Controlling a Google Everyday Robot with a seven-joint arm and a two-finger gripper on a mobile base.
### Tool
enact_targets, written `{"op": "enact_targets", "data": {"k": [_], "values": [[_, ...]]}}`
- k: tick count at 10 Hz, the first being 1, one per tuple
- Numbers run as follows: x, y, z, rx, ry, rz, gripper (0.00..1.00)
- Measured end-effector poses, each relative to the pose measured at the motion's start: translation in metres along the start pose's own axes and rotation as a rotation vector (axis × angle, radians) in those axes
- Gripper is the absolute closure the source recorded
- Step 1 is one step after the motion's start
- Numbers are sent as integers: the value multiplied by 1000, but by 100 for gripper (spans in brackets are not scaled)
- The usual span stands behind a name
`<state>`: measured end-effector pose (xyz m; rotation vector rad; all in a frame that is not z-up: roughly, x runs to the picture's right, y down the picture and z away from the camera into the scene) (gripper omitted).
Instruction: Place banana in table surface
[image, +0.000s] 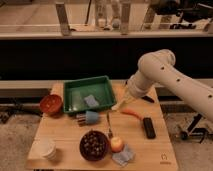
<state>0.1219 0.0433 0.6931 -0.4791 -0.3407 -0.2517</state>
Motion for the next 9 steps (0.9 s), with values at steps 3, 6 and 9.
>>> {"op": "enact_targets", "data": {"k": [3,6,9], "values": [[25,8,42,-19,-21,13,100],[56,22,81,-50,-34,38,100],[72,36,114,-103,-62,63,100]]}}
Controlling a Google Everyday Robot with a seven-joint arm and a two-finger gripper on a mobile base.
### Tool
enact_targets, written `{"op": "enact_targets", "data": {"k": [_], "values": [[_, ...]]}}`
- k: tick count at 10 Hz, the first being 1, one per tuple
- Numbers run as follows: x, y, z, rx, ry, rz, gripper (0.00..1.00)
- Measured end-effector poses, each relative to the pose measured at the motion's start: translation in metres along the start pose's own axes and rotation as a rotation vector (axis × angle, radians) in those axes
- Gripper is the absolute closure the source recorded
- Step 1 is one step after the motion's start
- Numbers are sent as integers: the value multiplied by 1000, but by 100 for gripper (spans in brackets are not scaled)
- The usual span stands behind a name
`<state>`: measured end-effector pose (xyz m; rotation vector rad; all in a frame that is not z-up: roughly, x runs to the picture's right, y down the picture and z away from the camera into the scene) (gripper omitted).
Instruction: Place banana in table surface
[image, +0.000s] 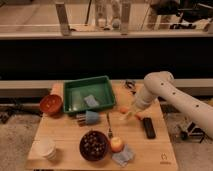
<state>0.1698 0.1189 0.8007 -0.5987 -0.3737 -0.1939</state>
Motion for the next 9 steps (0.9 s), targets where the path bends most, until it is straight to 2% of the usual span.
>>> {"op": "enact_targets", "data": {"k": [2,3,5,7,9], "values": [[2,11,17,-50,-49,7,100],[-2,27,39,-124,-114,2,95],[-11,38,62,-184,-164,-7,76],[-17,41,80,-194,-188,-10,57],[-26,37,83,-187,-194,-27,36]]}}
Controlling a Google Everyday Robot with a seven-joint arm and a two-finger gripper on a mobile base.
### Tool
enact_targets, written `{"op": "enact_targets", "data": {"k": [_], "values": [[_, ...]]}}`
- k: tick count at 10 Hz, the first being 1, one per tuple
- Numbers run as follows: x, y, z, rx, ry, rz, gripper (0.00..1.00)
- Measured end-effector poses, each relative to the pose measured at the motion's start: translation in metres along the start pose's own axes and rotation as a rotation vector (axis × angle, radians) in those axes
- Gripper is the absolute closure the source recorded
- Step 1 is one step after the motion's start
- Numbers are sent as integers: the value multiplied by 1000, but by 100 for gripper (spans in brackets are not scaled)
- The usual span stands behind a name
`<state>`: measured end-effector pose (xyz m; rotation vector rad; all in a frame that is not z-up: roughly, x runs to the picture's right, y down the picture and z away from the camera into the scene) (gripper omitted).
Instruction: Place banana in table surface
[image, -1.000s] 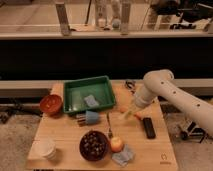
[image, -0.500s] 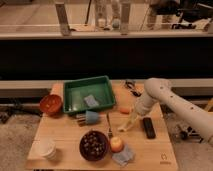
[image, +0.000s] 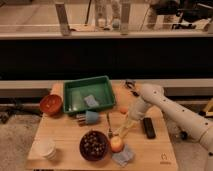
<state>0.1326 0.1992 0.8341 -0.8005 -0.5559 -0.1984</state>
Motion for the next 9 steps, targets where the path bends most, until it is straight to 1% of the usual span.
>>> {"op": "enact_targets", "data": {"k": [1,2,4,6,7,8,9], "values": [[-2,1,-3,1,4,-4,23],[-5,1,-2,0,11,-11,20],[-7,2,-2,-1,25,-16,20],[-10,1,-6,17,48,-19,20],[-11,-2,-13,34,82,3,20],[-15,-6,-21,45,103,13,20],[-17,-10,-33,63,130,31,20]]}}
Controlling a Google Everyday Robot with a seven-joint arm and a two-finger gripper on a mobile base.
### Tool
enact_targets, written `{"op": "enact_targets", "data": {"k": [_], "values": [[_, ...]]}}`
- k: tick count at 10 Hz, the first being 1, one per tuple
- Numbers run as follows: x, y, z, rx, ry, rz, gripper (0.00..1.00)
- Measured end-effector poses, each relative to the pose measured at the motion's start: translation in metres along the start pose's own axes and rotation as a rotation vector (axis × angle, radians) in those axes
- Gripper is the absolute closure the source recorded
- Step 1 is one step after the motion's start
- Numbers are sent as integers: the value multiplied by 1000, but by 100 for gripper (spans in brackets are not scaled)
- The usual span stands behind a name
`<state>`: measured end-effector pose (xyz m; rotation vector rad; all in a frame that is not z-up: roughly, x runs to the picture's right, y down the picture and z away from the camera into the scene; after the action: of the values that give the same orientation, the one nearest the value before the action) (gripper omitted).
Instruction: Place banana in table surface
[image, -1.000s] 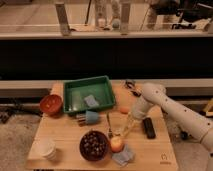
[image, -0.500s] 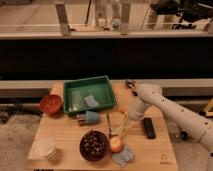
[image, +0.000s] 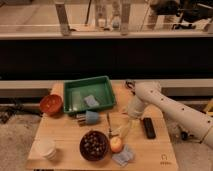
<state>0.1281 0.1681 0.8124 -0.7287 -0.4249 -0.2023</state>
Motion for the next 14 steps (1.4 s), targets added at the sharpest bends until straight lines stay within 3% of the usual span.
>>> {"op": "enact_targets", "data": {"k": [1,14], "values": [[-1,-5,-6,22,29,19,20],[0,-5,-6,22,29,20,20]]}}
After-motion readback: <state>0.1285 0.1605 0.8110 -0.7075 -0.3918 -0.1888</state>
